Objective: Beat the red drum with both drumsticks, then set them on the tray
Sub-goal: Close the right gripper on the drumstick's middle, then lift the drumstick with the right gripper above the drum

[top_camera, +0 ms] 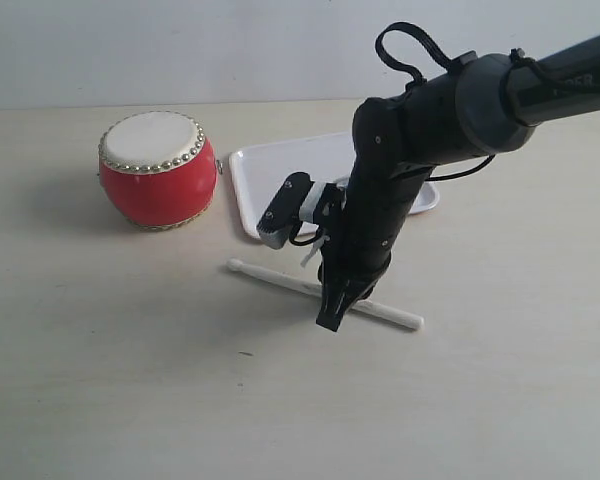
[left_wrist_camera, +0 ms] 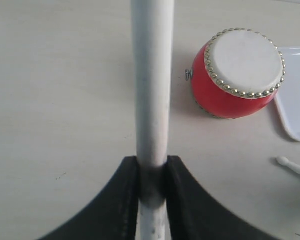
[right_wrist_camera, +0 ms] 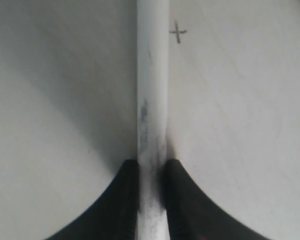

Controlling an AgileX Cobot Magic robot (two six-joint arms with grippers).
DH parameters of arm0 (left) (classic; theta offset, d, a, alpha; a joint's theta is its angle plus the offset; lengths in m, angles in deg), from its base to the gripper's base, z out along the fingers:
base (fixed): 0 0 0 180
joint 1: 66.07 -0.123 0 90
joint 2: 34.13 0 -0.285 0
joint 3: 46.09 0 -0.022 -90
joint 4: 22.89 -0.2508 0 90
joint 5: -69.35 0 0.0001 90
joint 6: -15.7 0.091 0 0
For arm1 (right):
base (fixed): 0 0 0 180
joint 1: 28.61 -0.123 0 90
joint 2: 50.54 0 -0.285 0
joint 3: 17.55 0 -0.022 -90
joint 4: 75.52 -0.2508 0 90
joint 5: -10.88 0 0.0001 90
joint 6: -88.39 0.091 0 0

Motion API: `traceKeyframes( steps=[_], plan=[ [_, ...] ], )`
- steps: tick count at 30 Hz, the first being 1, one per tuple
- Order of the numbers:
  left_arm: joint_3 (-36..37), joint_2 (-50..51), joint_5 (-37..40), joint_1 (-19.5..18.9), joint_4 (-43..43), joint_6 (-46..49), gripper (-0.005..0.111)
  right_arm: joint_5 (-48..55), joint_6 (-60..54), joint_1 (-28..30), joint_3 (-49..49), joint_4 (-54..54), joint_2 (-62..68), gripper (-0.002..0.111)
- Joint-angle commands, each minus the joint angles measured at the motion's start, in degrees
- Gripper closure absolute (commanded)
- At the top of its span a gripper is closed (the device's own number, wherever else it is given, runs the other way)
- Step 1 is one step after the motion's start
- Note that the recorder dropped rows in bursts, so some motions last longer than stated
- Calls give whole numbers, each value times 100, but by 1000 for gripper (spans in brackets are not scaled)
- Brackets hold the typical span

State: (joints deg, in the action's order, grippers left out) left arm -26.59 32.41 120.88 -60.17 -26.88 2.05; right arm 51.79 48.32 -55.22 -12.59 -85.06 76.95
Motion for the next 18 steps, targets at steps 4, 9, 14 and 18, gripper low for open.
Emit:
traceKeyframes(
  steps=[4,9,14,18],
  plan=[
    [18,-37,-2,-8,12,-1,107,414,-424,-1,-211,-686,43,108],
    [18,-37,-2,-8,12,-1,107,1243,-484,-217,-926,-978,-610,108],
    [18,-37,-2,-8,12,-1,107,1362,-135,-610,-1623,-1038,-1387,108],
    [18,-37,-2,-8,12,-1,107,1386,-25,-802,-2027,-1177,-1894,108]
  ],
)
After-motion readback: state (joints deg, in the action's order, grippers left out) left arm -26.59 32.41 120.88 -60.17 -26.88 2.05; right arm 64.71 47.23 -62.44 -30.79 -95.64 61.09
